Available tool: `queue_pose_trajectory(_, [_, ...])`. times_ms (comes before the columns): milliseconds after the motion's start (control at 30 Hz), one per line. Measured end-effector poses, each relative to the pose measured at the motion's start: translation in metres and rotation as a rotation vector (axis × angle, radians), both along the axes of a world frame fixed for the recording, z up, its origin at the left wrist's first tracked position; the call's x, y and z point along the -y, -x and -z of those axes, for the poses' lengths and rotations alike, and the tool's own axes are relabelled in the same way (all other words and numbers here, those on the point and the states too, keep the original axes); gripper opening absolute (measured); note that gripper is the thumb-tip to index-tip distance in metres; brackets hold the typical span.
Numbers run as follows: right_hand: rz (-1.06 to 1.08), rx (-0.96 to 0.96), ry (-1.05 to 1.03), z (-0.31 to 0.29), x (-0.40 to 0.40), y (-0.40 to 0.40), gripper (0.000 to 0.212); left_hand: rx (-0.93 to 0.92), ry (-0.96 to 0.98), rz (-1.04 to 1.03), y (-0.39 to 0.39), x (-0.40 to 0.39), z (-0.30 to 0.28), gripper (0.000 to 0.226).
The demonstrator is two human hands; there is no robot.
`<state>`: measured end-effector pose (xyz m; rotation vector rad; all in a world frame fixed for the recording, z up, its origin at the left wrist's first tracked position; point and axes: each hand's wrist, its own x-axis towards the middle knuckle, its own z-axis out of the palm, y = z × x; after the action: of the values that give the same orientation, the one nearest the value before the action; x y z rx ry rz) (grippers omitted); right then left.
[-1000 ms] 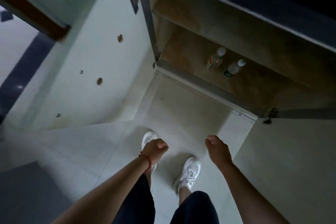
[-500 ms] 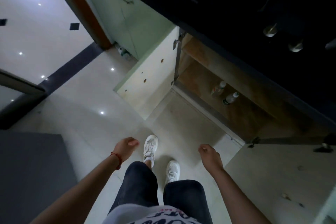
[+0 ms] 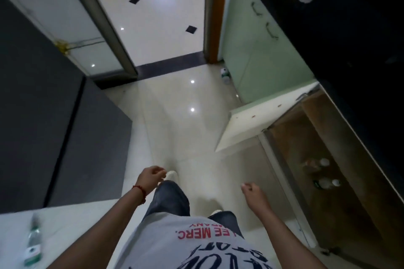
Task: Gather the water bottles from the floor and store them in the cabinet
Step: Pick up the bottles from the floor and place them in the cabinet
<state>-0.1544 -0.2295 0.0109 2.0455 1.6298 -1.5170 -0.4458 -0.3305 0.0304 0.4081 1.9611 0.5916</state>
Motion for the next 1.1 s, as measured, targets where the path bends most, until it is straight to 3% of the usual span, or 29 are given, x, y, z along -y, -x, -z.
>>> queue_pose_trajectory(167, [-0.113,-0.003,0.027,0.009,-0.020,0.075,0.034,0.021,0.014,-0.148,0.074,0.018,0.006,0.011])
queue_pose_trajectory(400, [-0.045,0.011,0.058,0.020,-0.060,0.165,0.033,0.055,0.101,-0.228,0.170,-0.004,0.022,0.009])
queue_pose_trajectory(867, [0.072,-0.044,0.020,0.029,-0.215,0.271,0.027,0.087,-0.041,-0.129,0.281,-0.244,0.012,0.014])
queue_pose_trajectory(1100, [0.063,-0.066,0.033,0.035,-0.350,0.312,0.032,0.079,0.085,-0.239,0.317,-0.313,0.019,0.010])
